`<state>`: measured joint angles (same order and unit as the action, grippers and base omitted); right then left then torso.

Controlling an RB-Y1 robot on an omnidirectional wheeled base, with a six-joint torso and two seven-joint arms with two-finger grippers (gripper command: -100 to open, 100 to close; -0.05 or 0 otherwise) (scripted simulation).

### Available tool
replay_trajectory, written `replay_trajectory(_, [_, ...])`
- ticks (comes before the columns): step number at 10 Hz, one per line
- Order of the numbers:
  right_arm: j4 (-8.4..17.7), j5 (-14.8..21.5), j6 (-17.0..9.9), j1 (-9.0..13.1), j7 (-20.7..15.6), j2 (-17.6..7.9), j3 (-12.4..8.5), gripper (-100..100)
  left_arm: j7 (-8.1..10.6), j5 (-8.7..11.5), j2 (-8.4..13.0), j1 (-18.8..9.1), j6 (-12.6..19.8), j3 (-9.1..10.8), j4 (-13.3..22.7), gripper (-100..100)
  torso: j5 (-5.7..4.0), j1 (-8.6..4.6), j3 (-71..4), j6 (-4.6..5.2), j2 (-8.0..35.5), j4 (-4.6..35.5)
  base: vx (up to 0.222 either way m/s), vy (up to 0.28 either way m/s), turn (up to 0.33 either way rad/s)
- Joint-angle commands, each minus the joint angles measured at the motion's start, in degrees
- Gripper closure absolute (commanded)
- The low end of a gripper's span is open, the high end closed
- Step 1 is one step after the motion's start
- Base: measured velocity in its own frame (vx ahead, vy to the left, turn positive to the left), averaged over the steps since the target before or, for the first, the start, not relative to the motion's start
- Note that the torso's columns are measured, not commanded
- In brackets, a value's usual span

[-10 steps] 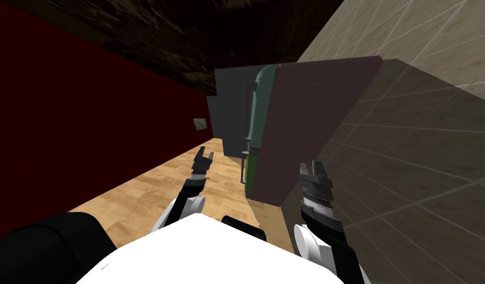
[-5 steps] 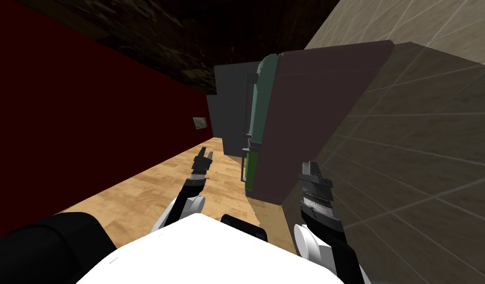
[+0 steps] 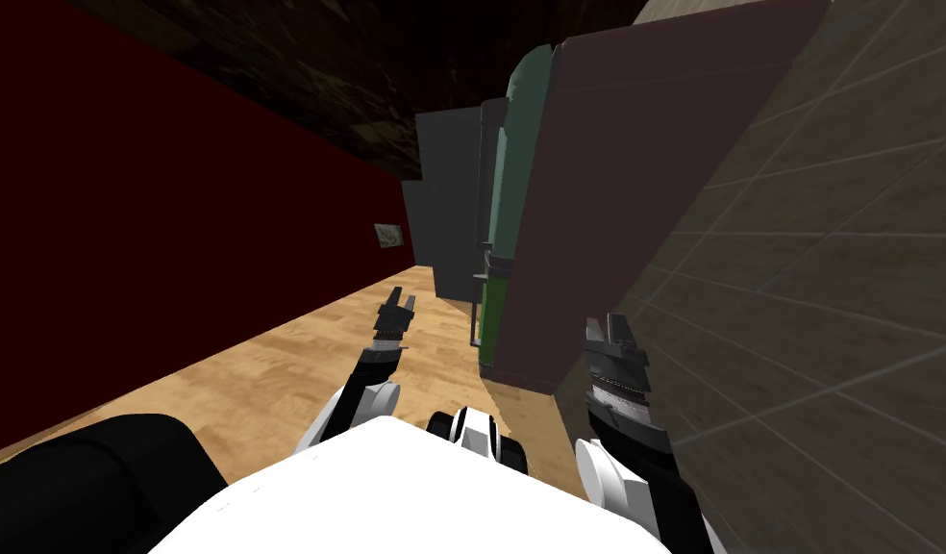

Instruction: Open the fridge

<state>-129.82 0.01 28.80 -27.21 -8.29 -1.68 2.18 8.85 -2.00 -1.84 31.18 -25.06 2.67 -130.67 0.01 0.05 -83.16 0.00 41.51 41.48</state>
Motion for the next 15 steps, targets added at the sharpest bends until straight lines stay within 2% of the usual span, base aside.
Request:
replay_trajectory(1, [-0.3, 1.3, -0.2, -0.2, -1.0, -3.0, -1.1, -100, 0.0, 0.0, 0.0, 0.0, 0.0, 0.0, 0.0, 0, 0.01, 0.03, -1.1, 0.0, 0.5, 0.5, 0.048, 0.05, -0.043])
replay_trajectory(7, [-2.0, 7.4, -0.9, -1.1, -5.8, -9.4, -6.4, -100, 0.0, 0.0, 0.0, 0.0, 0.0, -0.01, 0.0, 0, 0.01, 0.02, -1.4, 0.0, 0.7, 0.8, 0.091, 0.094, -0.061])
replay_trajectory(15, [-6.5, 19.7, -2.2, -3.1, -15.3, -16.0, -16.8, -100, 0.0, 0.0, 0.0, 0.0, 0.0, -0.01, 0.0, 0, -0.03, -0.09, -1.5, -0.01, 0.7, 0.8, 0.125, 0.156, -0.093])
